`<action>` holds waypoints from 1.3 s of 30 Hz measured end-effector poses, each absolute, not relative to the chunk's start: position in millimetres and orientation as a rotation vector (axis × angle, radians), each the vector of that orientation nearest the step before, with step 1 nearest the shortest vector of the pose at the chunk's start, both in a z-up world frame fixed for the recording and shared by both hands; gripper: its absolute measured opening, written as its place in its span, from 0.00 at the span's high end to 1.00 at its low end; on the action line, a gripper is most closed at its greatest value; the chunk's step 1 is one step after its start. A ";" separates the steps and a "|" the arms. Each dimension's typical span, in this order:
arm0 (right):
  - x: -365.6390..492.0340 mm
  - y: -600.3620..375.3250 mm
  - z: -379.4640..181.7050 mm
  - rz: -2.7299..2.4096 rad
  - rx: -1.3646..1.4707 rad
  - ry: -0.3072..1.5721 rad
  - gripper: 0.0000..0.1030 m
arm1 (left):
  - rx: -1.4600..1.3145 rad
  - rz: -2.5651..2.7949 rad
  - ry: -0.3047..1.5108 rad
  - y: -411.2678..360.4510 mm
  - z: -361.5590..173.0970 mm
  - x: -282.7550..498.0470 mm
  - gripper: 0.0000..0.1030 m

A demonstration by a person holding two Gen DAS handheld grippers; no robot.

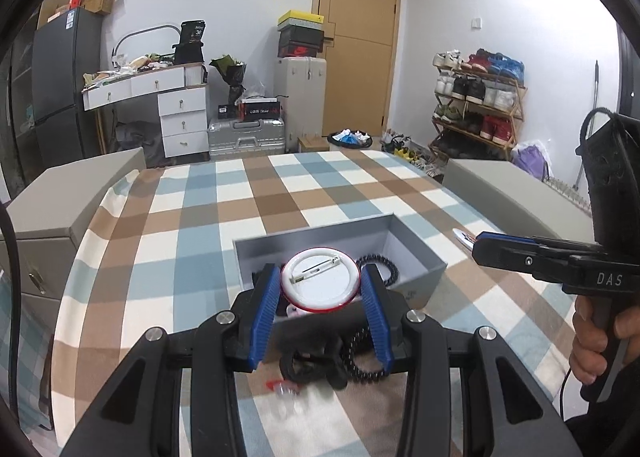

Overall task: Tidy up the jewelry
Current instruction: 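Lift both round badges and carry them over the gray box, then lower both badges into the gray box and open both grippers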

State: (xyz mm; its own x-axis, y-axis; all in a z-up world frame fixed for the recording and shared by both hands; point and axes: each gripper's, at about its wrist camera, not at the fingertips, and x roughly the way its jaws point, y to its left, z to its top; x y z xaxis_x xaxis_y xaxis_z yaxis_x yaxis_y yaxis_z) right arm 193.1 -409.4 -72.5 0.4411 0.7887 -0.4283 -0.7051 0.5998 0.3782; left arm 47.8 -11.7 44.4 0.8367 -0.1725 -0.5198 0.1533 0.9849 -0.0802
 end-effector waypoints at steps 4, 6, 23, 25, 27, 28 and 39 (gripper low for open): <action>201.0 -402.3 -62.9 0.937 0.174 0.610 0.60 | -0.040 -0.161 0.547 -9.2 45.6 56.2 0.65; 203.1 -399.0 -58.4 0.939 0.180 0.602 0.60 | -0.045 -0.153 0.542 -8.3 46.7 58.8 0.65; 234.6 -380.5 -77.2 0.936 0.199 0.672 0.60 | -0.038 -0.115 0.564 -5.2 31.8 71.3 0.65; 236.0 -379.5 -79.8 0.932 0.198 0.678 0.60 | -0.051 -0.121 0.565 -4.2 29.5 72.2 0.65; 237.7 -378.2 -82.8 0.931 0.202 0.689 0.60 | -0.059 -0.123 0.575 -4.8 26.3 74.4 0.65; 238.8 -377.4 -84.8 0.930 0.203 0.696 0.60 | -0.059 -0.122 0.577 -5.6 24.4 75.0 0.65; 243.2 -367.8 -101.2 0.927 0.196 0.742 0.60 | -0.046 -0.126 0.595 -10.6 14.1 78.5 0.65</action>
State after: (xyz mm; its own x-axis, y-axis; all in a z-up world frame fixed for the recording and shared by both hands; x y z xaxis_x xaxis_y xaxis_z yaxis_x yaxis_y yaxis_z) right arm 243.2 -367.8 -101.2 0.3762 0.7830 -0.4953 -0.6543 0.6030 0.4564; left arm 78.5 -10.6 14.1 0.8206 -0.1316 -0.5562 0.1050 0.9913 -0.0796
